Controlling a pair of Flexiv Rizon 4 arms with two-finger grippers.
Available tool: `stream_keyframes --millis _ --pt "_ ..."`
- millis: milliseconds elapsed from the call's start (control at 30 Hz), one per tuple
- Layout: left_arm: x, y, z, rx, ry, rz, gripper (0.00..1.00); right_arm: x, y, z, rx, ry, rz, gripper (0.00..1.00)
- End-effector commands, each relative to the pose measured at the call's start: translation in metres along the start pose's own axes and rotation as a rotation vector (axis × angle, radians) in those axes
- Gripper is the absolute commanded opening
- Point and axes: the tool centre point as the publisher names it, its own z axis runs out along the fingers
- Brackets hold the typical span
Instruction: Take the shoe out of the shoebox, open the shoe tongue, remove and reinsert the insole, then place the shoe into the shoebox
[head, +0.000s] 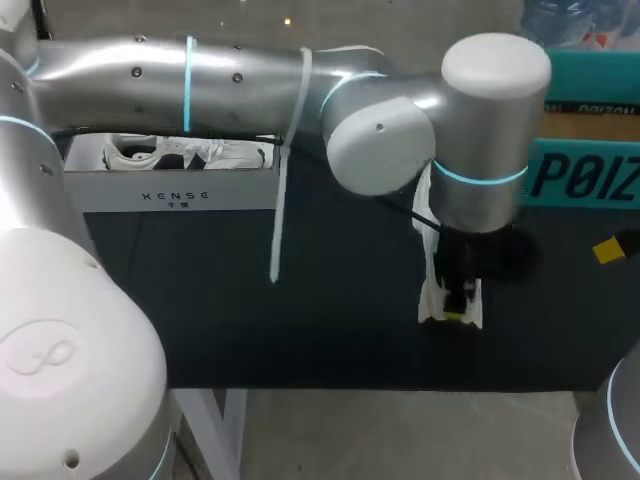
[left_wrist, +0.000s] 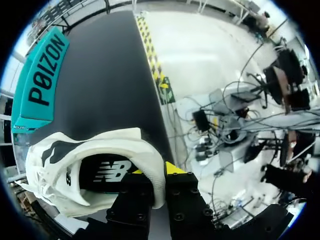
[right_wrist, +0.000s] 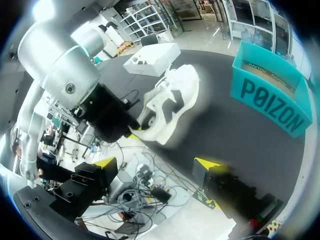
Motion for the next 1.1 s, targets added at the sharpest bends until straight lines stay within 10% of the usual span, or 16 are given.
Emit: stream_keyframes --millis 33,633,1100 --pt "0.000 0.058 -0.047 -0.028 -0.002 0.150 0.00 0.000 -0.001 0.000 0.000 -0.001 0.000 1.00" --pt "-0.006 0.188 -0.082 -0.163 -0.015 0.565 0.00 0.000 -0.001 0.000 0.000 -0.001 0.000 1.00" --pt "-0.008 0.190 -0.083 -0.161 -0.010 0.541 0.00 0.000 -0.001 0.000 0.000 -0.001 0.000 1.00"
